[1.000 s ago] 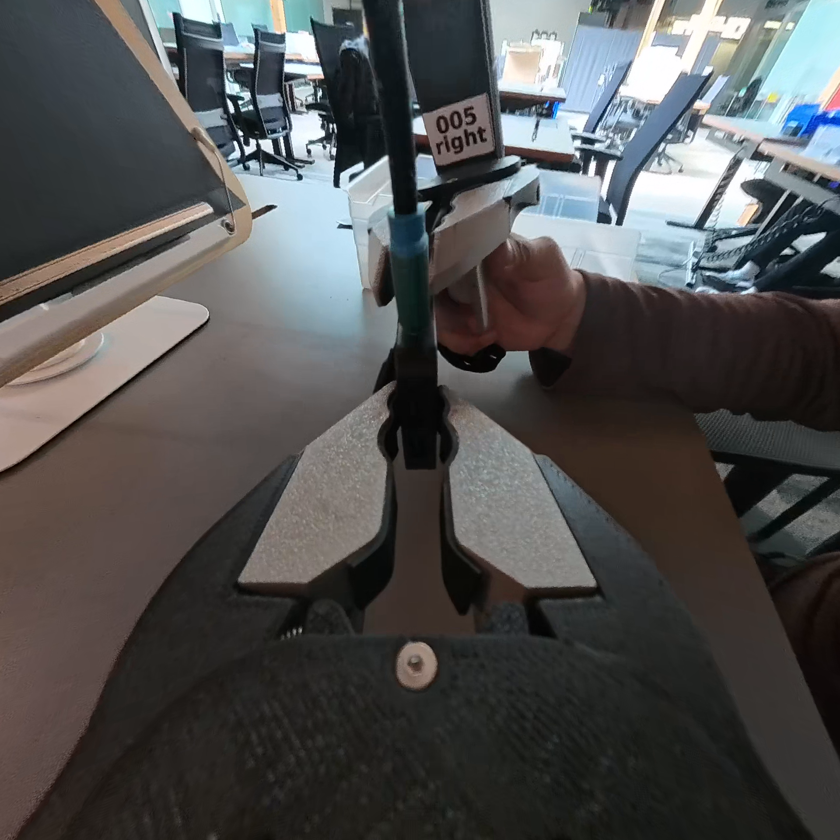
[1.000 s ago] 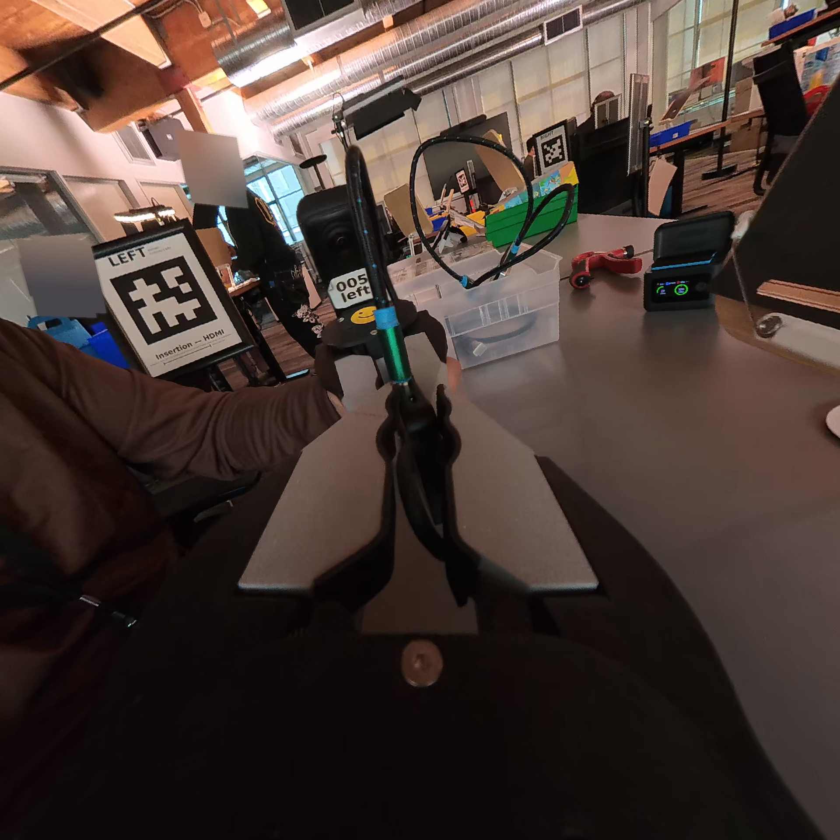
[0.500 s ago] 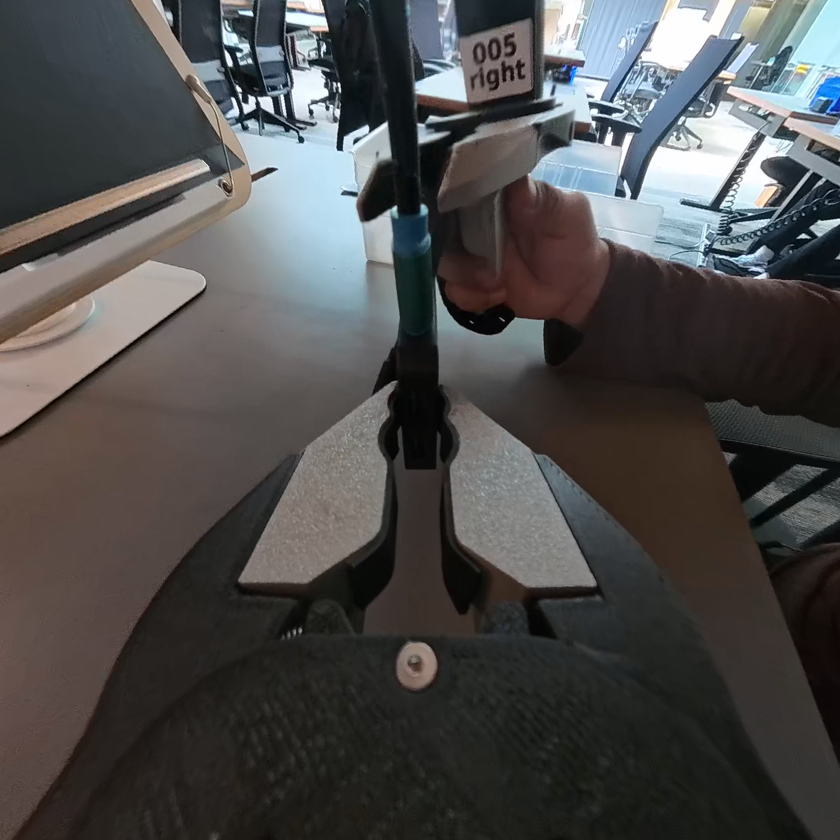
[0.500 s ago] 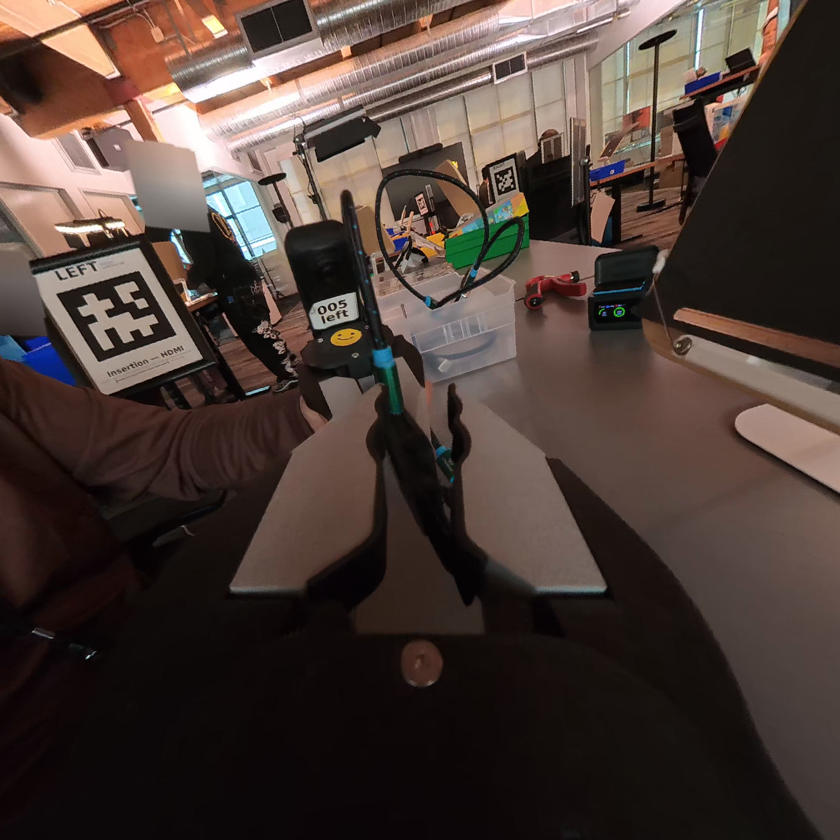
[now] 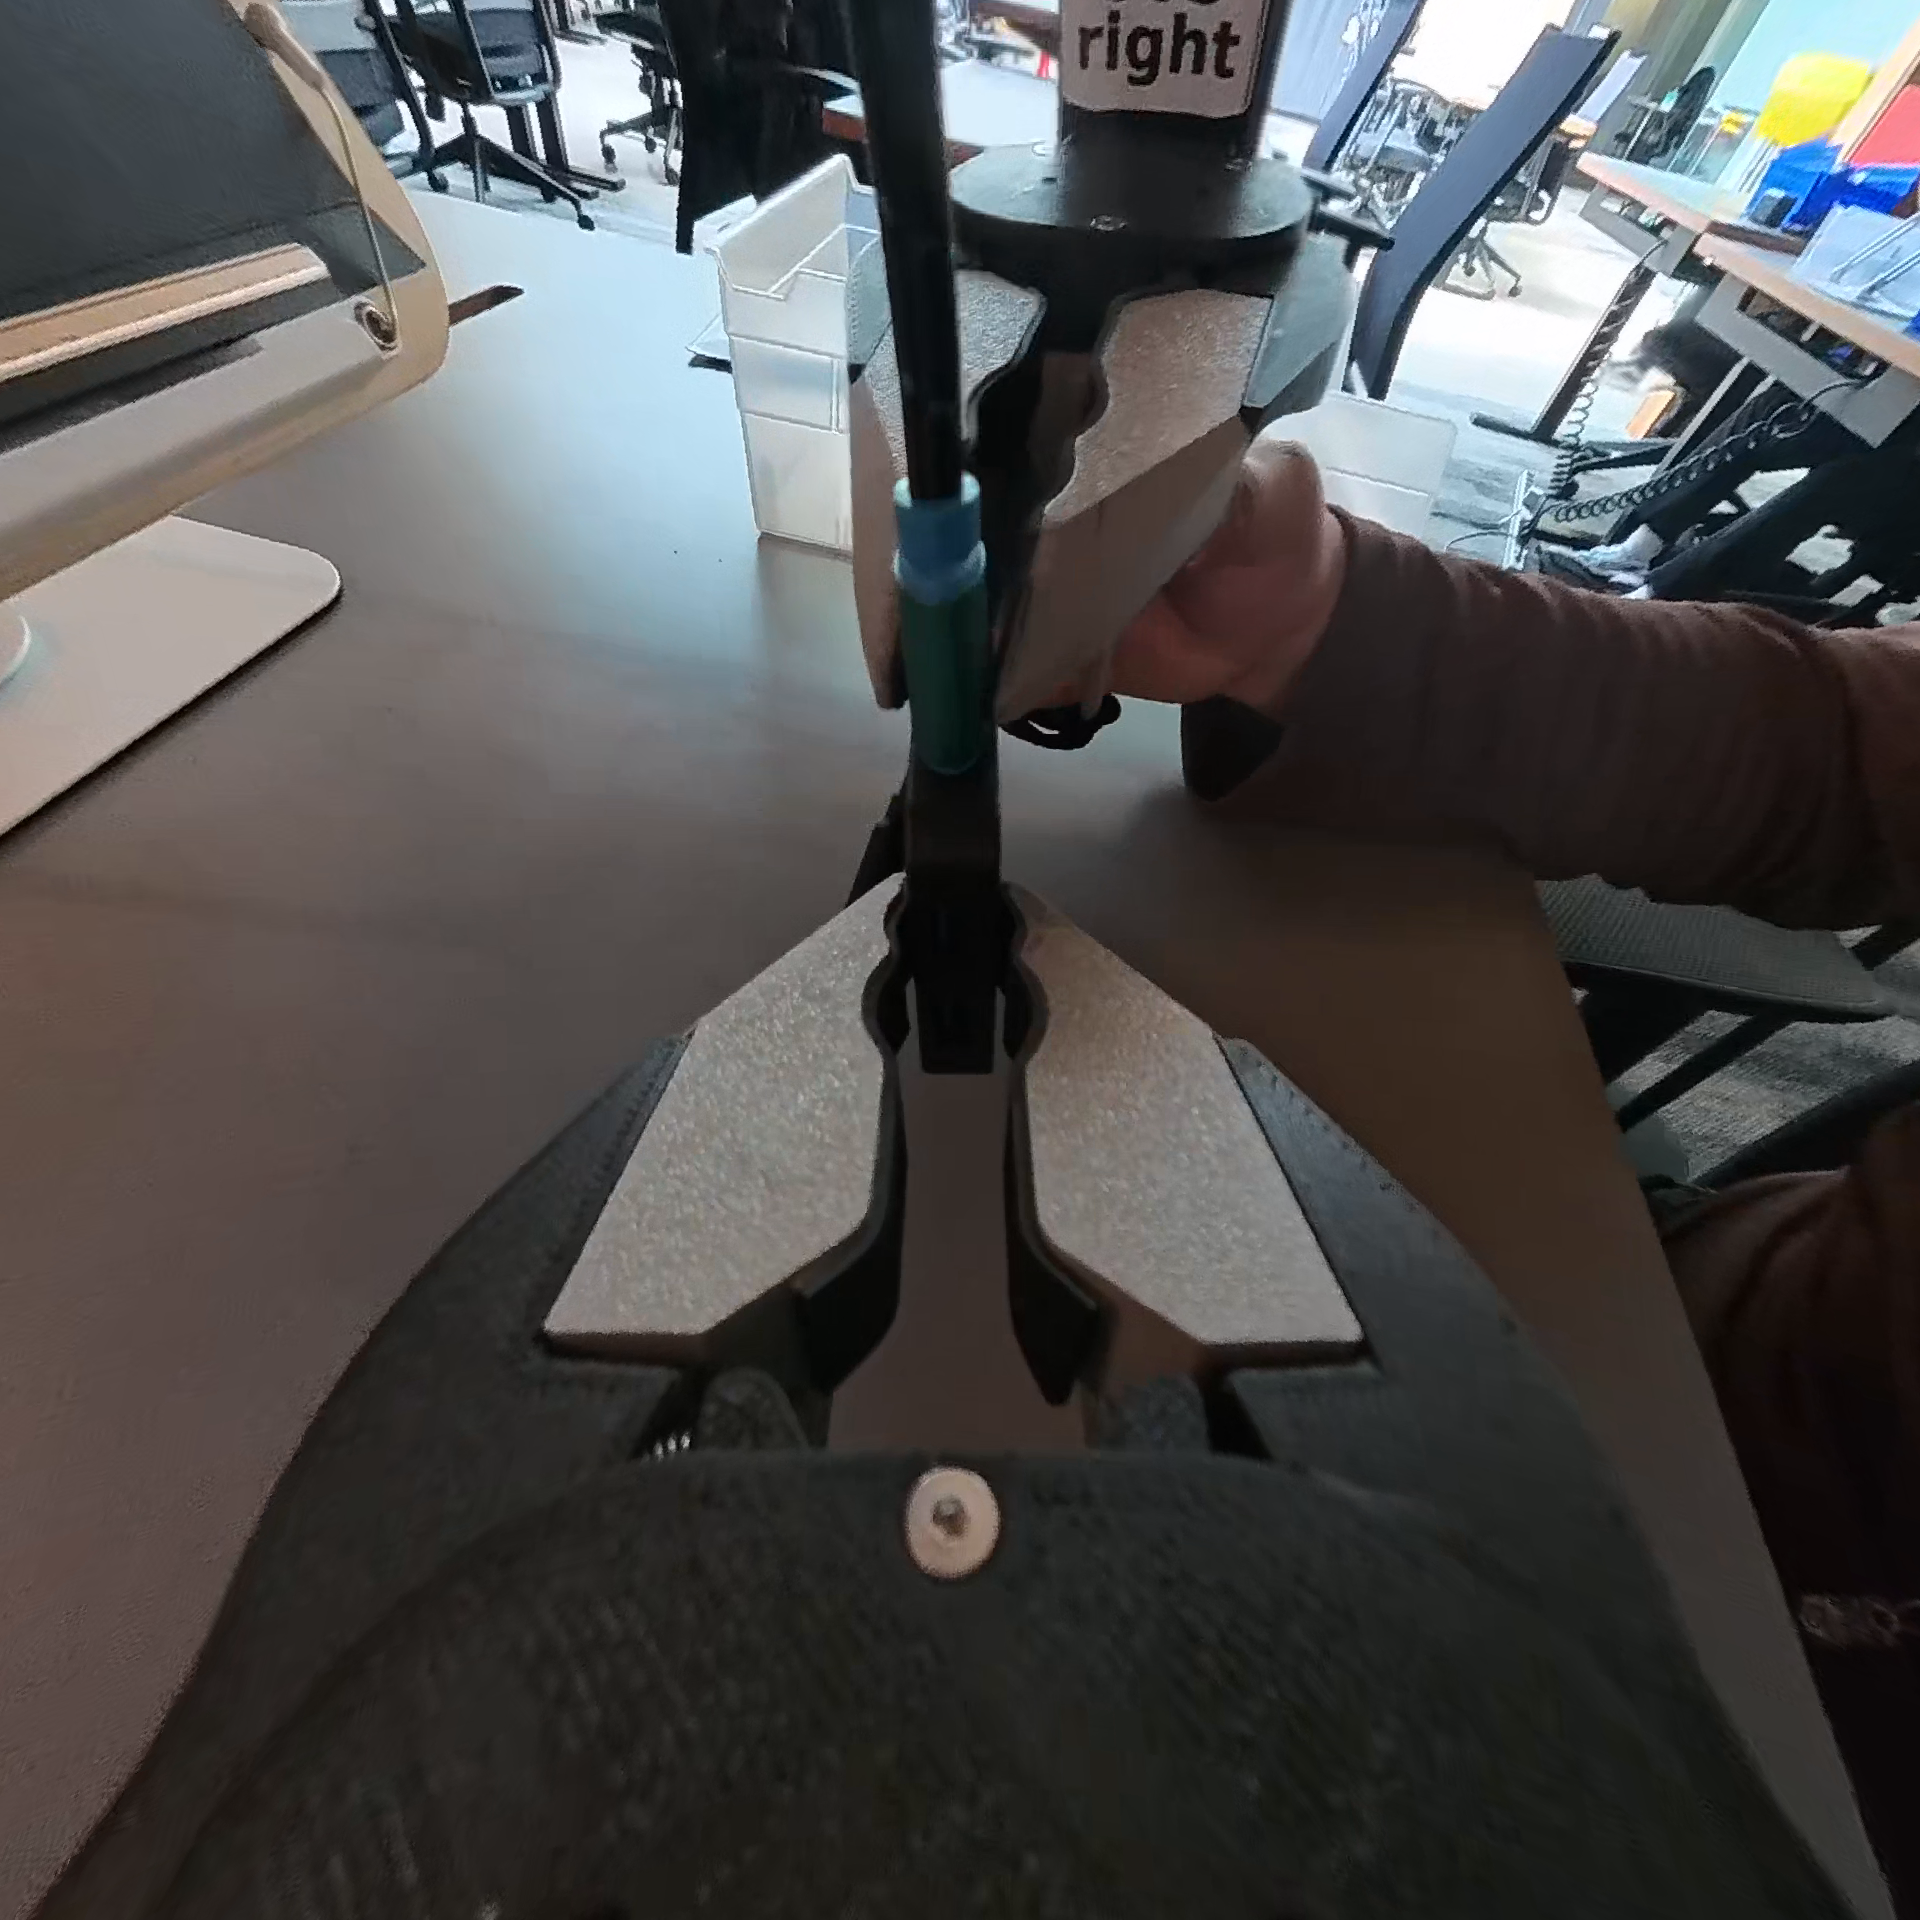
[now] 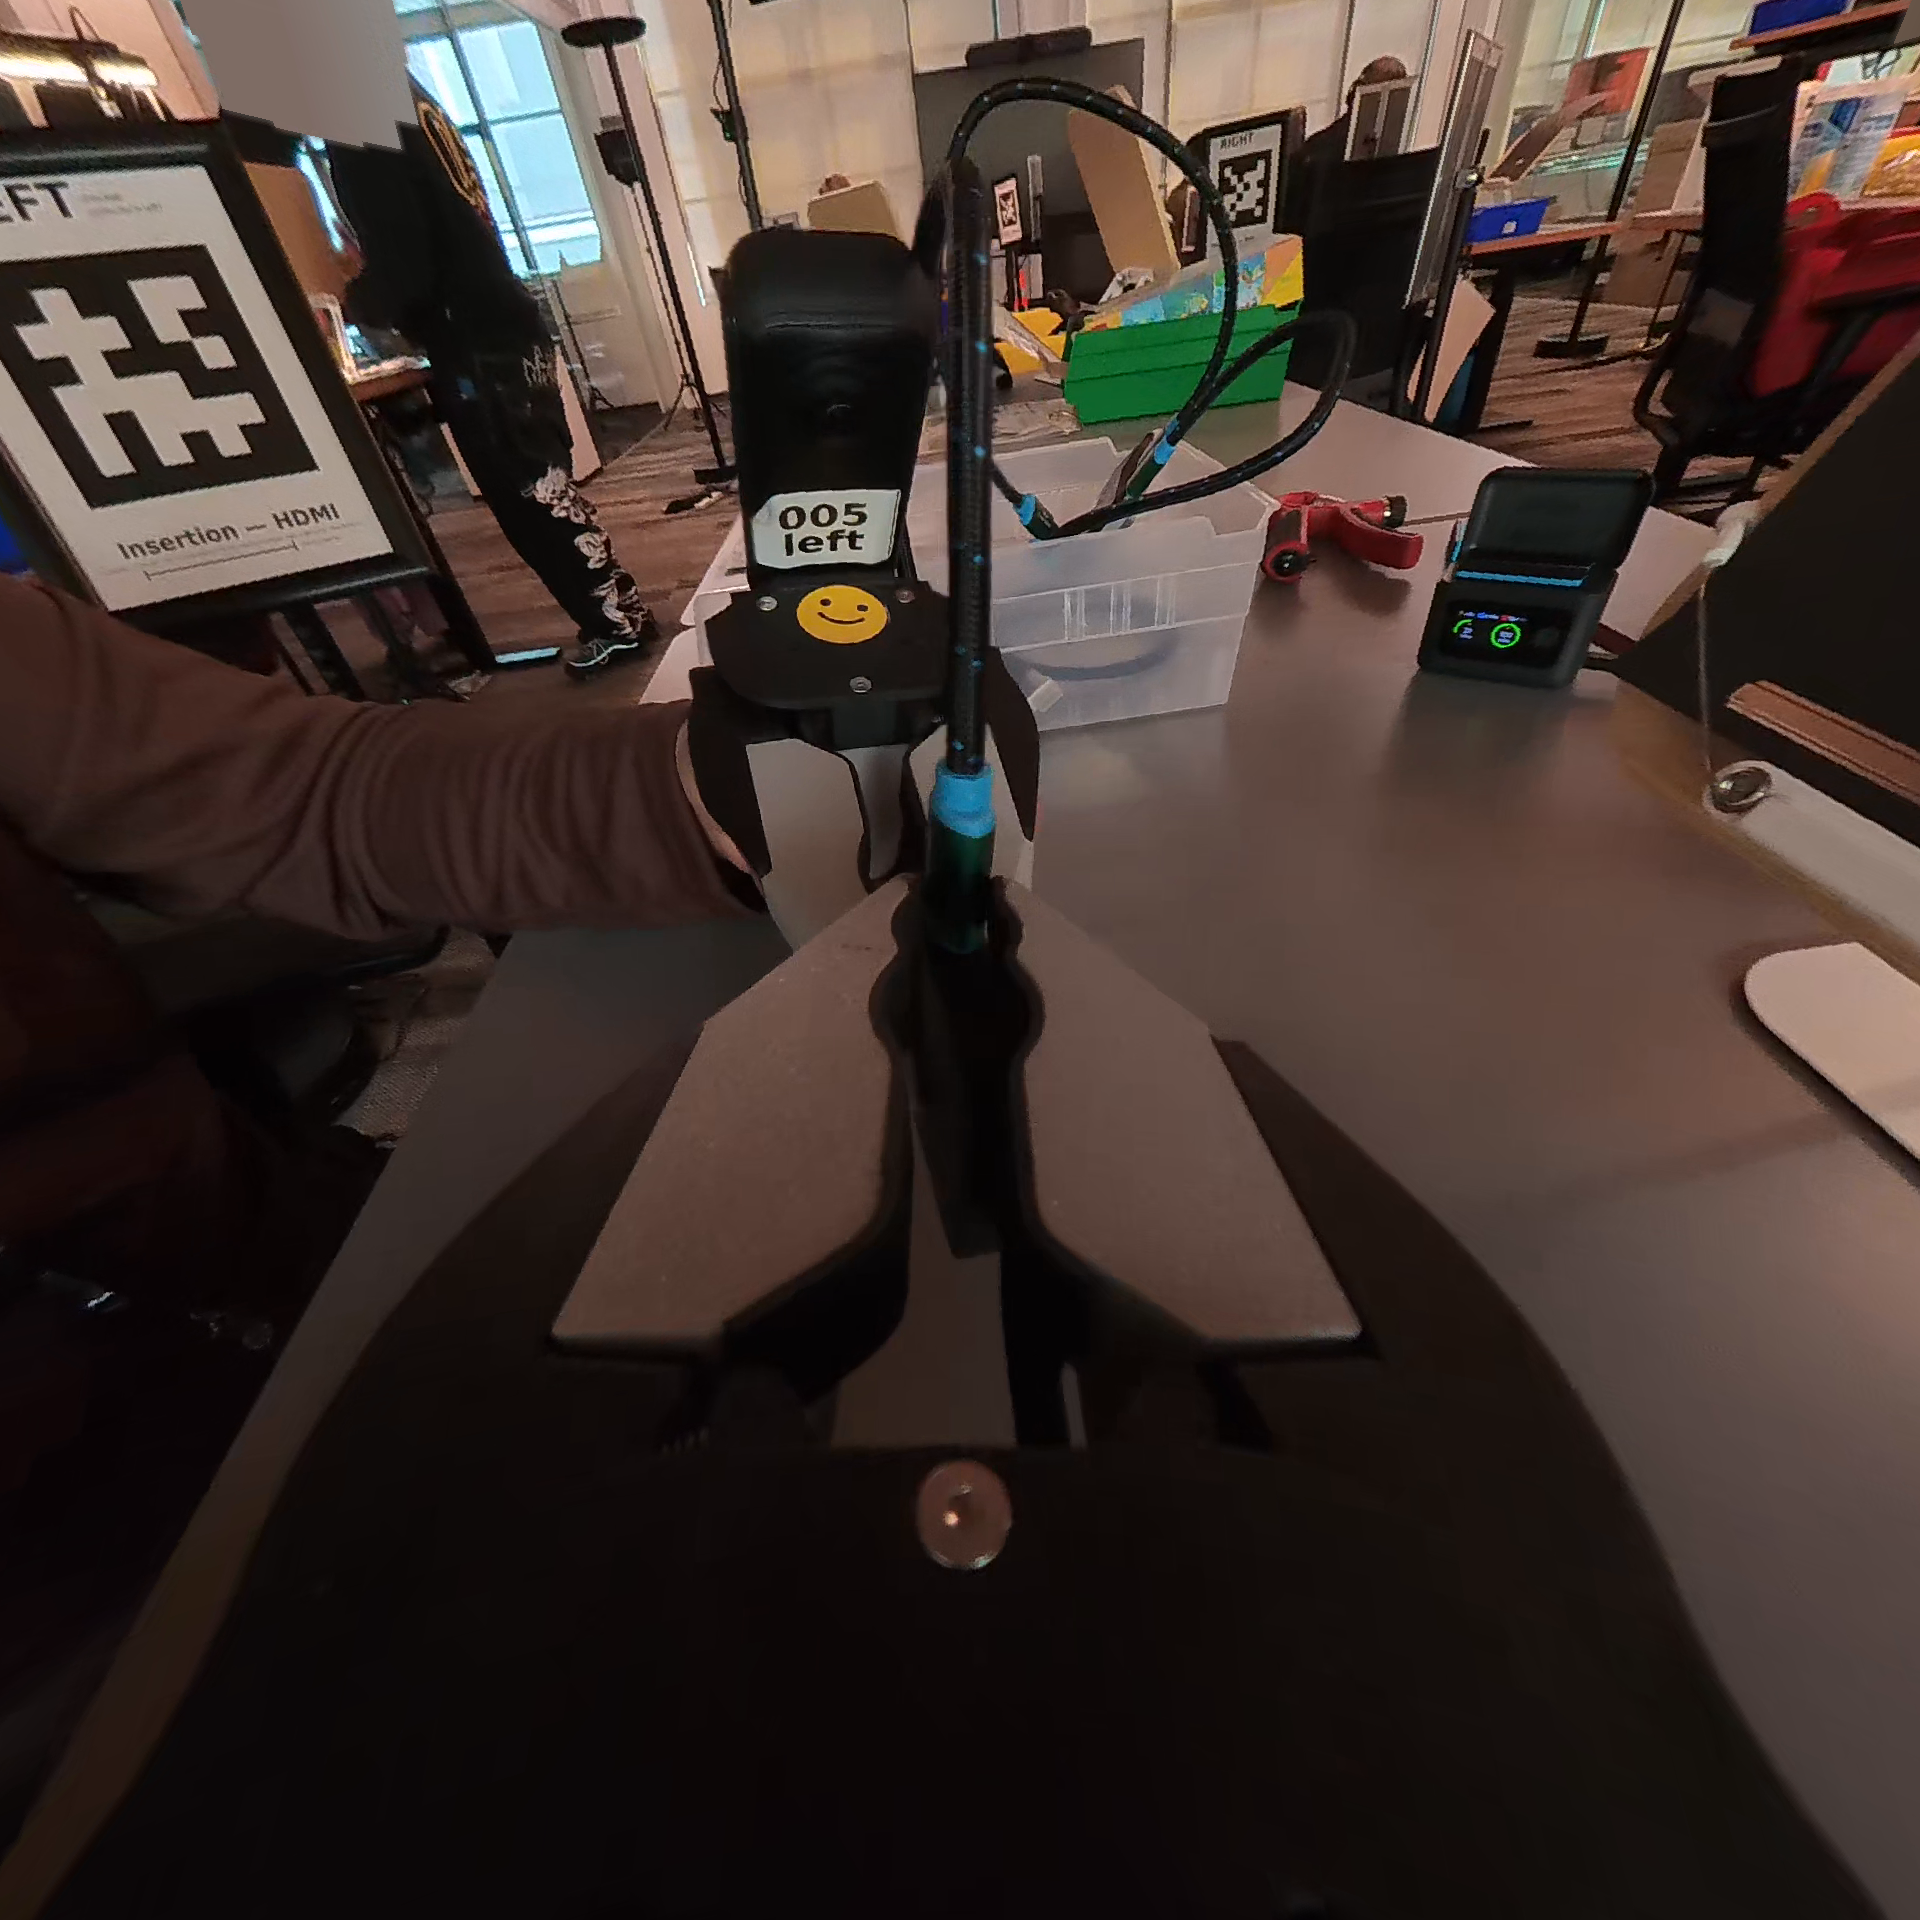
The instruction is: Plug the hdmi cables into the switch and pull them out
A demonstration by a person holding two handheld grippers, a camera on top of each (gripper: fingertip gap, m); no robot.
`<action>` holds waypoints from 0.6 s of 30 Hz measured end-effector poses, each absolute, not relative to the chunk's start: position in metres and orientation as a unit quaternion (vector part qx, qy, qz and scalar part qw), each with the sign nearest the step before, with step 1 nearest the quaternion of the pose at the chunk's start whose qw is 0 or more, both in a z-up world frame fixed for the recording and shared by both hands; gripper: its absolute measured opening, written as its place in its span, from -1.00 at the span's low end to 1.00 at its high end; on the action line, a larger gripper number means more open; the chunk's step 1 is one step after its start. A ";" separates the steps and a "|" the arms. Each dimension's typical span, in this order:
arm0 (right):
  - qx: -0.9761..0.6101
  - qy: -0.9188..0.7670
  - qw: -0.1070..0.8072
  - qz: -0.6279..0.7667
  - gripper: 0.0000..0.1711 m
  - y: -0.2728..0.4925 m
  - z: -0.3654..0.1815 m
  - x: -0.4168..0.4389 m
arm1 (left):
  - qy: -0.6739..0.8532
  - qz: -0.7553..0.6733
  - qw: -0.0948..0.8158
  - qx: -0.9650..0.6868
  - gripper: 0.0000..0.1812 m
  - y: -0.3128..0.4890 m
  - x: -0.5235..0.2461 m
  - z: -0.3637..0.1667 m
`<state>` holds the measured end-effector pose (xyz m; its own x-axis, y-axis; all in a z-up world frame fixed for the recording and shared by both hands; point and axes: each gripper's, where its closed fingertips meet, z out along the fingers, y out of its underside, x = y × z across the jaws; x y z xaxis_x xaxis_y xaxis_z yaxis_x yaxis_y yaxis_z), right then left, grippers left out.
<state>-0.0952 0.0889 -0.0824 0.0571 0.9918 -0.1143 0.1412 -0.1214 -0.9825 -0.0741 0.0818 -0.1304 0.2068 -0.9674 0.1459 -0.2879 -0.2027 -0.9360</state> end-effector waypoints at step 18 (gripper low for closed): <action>-0.579 -0.474 0.427 0.507 -0.95 0.090 -0.081 -0.091 | 0.429 -0.472 0.412 -0.651 -0.86 0.083 -0.080 -0.109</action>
<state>-0.0913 0.0902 -0.0805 0.0367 0.9825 -0.1824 0.1164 -0.1854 -0.9757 -0.0796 0.0829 -0.1093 0.1870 -0.9470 0.2613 -0.1689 -0.2931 -0.9411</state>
